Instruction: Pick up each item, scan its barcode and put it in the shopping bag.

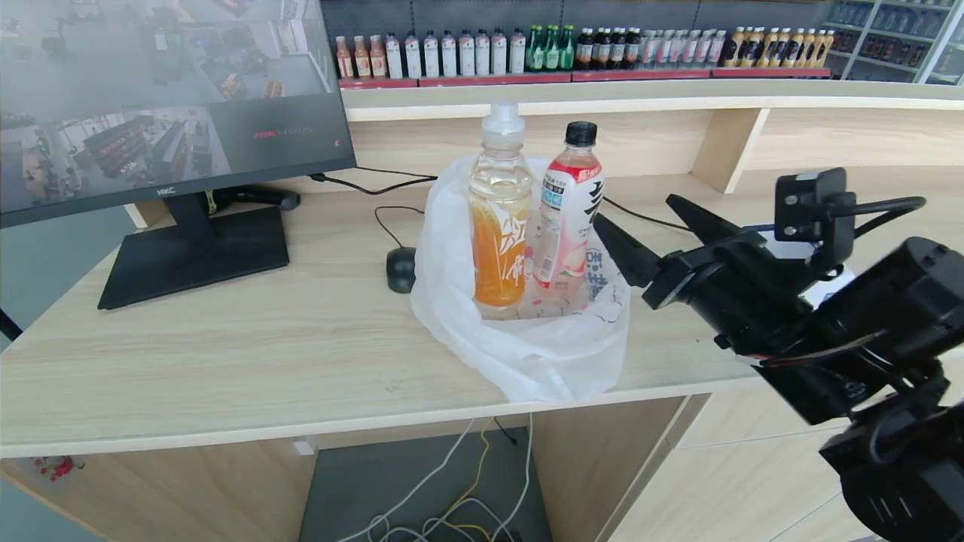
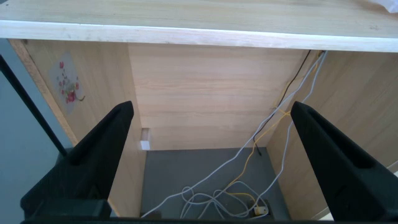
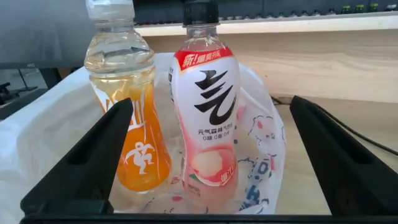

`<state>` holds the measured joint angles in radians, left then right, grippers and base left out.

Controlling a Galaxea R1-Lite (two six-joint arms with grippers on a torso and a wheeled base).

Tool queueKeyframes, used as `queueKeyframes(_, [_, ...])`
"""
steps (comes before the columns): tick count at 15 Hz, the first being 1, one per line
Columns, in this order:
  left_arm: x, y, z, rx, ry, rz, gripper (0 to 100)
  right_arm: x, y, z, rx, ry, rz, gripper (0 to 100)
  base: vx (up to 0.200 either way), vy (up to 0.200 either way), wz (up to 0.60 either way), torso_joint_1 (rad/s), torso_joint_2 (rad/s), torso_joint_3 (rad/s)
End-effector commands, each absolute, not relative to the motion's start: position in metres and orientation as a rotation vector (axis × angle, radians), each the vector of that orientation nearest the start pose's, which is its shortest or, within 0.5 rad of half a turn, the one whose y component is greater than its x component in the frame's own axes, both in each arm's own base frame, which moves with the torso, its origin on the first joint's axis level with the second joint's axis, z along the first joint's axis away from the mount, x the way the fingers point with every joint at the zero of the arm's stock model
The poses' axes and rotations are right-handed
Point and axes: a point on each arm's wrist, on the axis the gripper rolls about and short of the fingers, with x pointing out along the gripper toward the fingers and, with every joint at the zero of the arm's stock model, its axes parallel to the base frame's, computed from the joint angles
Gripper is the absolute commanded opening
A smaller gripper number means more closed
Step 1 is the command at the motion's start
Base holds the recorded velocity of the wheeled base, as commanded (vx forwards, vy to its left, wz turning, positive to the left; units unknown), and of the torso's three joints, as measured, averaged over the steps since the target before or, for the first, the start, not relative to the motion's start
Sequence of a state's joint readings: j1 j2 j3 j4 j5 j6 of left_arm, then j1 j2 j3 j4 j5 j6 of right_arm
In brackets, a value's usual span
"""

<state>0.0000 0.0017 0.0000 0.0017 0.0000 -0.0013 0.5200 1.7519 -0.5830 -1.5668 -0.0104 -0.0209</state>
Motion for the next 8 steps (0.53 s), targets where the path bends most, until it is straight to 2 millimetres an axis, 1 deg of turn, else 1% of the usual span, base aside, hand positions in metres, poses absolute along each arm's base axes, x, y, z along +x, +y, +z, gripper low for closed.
queueKeyframes(1, [-0.023, 0.0, 0.075, -0.002, 0.003, 0.0, 100, 0.196, 0.103, 0.215, 0.085, -0.425, 0.461, 100, 0.0, 0.0, 0.0, 0.0, 0.0, 0.0])
queueKeyframes(2, [-0.023, 0.0, 0.075, -0.002, 0.003, 0.0, 100, 0.176, 0.09, 0.209, 0.077, -0.406, 0.452, 100, 0.0, 0.0, 0.0, 0.0, 0.0, 0.0])
queueKeyframes(4, [-0.023, 0.0, 0.075, -0.002, 0.003, 0.0, 100, 0.129, 0.064, 0.189, 0.066, -0.364, 0.431, 100, 0.0, 0.0, 0.0, 0.0, 0.0, 0.0])
queueKeyframes(5, [-0.023, 0.0, 0.075, -0.002, 0.003, 0.0, 100, 0.111, 0.055, 0.179, 0.069, -0.348, 0.406, 100, 0.0, 0.0, 0.0, 0.0, 0.0, 0.0])
queueKeyframes(6, [-0.023, 0.0, 0.075, -0.002, 0.003, 0.0, 100, 0.103, 0.05, 0.185, 0.093, -0.392, 0.366, 100, 0.0, 0.0, 0.0, 0.0, 0.0, 0.0])
queueKeyframes(8, [-0.023, 0.0, 0.075, -0.002, 0.003, 0.0, 100, 0.099, 0.046, 0.186, 0.1, -0.39, 0.344, 100, 0.0, 0.0, 0.0, 0.0, 0.0, 0.0])
